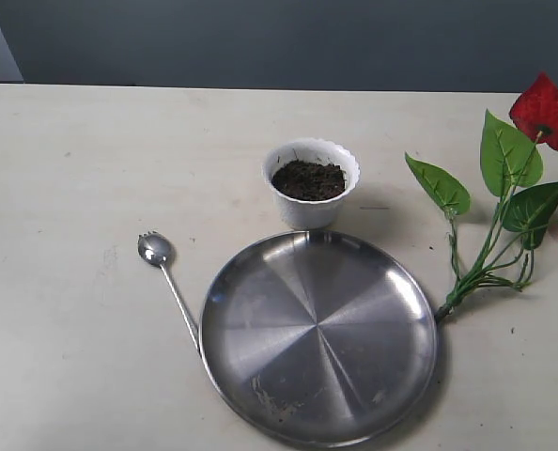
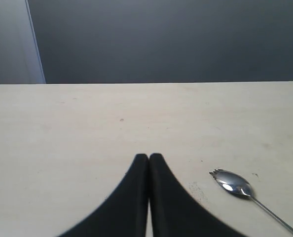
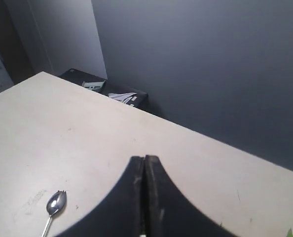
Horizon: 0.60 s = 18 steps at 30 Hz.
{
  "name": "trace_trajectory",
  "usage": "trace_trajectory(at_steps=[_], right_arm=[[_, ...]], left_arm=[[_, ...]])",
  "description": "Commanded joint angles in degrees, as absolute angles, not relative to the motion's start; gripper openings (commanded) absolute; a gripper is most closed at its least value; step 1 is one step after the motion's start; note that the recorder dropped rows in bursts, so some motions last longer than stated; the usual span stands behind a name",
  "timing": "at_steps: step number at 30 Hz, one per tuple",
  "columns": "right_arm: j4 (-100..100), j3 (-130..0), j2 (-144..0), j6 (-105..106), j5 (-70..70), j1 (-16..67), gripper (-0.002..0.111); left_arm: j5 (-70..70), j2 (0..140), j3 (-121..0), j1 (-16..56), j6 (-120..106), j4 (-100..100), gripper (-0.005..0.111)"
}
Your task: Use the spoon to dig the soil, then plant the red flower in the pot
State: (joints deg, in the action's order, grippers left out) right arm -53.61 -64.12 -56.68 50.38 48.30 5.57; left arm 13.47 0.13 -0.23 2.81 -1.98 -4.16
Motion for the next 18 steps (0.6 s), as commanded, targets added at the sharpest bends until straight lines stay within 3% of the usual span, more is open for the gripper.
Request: trace_trajectory(at_steps=[1,10,18], right_arm=[[-48.69,-68.72,-59.93,50.08,45.03,13.06,-0.001],[-19.07,-69.79,-72.32,22.68,37.72,35.35,-0.001],[-17.42,-69.79,-90.15,15.45,29.57,49.31,-0.001]], left_arm=[[13.15,0.0,0.0,2.98,-1.86,-3.82,0.0],[12.82,0.0,0.0,2.98,-1.86,-3.83,0.0],[12.87,0.0,0.0,2.98,-1.86,-3.73,0.0]])
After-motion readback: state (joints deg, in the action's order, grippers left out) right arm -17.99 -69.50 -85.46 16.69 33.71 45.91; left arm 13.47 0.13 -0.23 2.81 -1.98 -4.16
